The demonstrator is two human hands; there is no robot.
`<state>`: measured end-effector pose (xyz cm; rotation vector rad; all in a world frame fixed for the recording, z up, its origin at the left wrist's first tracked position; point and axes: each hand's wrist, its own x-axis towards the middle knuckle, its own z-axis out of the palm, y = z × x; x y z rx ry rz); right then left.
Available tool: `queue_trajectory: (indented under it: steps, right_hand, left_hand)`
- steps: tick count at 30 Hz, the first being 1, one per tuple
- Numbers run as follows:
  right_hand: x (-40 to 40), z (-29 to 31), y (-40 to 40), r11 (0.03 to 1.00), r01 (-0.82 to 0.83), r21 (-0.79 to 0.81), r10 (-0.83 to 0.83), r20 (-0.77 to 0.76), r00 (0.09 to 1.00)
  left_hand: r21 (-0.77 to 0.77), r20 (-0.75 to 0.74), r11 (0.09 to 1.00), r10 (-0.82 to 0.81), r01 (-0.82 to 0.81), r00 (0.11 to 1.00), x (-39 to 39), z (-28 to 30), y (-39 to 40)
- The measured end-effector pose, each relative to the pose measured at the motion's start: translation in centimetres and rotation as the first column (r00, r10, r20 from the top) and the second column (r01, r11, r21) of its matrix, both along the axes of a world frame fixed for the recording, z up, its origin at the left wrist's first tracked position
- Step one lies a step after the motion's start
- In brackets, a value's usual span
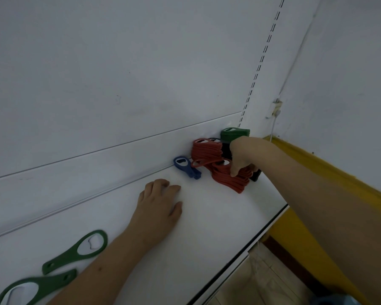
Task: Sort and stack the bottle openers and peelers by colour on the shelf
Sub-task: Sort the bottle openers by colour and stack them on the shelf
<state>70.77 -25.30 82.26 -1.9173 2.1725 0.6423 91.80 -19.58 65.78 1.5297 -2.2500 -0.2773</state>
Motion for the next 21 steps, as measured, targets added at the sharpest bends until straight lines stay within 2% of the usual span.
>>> queue_trajectory:
  steps: [5, 7, 9, 10, 13, 16, 21]
  right_hand:
    - [-0.3, -0.2, -0.3, 0.998, -0.058, -0.032, 0.055, -0.091, 0.994]
    - [-0.4, 0.1, -0.2, 0.968, -0.141, -0.207, 0.120, -0.114, 0.986]
    - [0.2, -0.1, 0.0, 0.889, -0.258, -0.377, 0.225, -0.129, 0.966]
    - [0.7, -0.6, 0.1, 0.848, -0.332, -0.413, 0.299, -0.144, 0.943]
    - [2.2, -3.1, 0.0, 0.730, -0.535, -0.426, 0.485, -0.229, 0.844]
    - [2.2, -5.9, -1.0, 0.645, -0.640, -0.417, 0.548, -0.331, 0.768]
    - [2.4, -7.2, -1.9, 0.669, -0.625, -0.402, 0.502, -0.375, 0.779]
  left_hand:
    - [0.010, 0.009, 1.000, 0.000, 0.000, 1.000, 0.0, 0.1, 0.0]
    - [0.004, 0.010, 1.000, 0.003, -0.003, 1.000, 0.0, 0.0, 0.0]
    - [0.000, 0.013, 1.000, 0.000, 0.000, 1.000, 0.0, 0.0, 0.0]
    - [0.005, 0.019, 1.000, -0.004, 0.004, 1.000, 0.0, 0.1, 0.0]
    - [0.015, 0.025, 1.000, -0.007, 0.007, 1.000, 0.1, 0.2, 0.0]
    - [0.009, 0.022, 1.000, -0.008, 0.007, 1.000, 0.0, 0.2, 0.0]
    - [0.014, 0.026, 1.000, -0.005, 0.004, 1.000, 0.0, 0.3, 0.1]
